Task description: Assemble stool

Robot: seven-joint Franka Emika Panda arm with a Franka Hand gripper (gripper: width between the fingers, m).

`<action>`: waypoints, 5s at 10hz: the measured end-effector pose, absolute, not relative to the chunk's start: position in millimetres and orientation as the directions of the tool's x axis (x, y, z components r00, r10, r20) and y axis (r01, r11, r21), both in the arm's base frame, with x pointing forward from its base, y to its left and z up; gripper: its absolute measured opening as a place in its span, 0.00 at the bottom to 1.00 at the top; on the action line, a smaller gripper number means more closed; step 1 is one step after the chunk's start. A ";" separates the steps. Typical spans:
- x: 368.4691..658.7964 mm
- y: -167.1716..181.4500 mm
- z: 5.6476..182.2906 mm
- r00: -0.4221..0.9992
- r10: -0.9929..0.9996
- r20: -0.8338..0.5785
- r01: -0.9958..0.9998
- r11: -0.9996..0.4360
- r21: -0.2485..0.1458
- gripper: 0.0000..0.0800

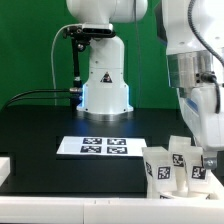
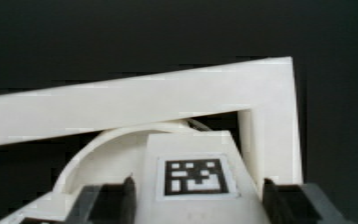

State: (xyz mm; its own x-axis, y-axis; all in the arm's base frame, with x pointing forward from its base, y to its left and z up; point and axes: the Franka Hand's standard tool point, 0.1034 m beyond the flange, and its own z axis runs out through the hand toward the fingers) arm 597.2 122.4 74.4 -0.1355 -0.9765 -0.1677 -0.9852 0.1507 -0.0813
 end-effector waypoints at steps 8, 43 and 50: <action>592.6 119.7 94.7 0.432 -0.885 -0.174 -0.902 -0.421 -0.097 0.81; 600.8 114.2 71.0 0.852 -0.523 0.004 -0.522 -0.850 -0.071 0.42; 597.2 113.5 75.9 0.433 -0.897 -0.091 -0.901 -0.433 -0.013 0.42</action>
Offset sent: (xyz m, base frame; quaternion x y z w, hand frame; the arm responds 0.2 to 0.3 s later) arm -0.0047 0.0024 0.0217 -0.1004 -0.0570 -0.1573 0.9808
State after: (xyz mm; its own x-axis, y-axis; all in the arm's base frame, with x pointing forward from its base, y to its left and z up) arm 597.2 113.5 75.9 0.4325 -0.8970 -0.0909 -0.9012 -0.4332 -0.0132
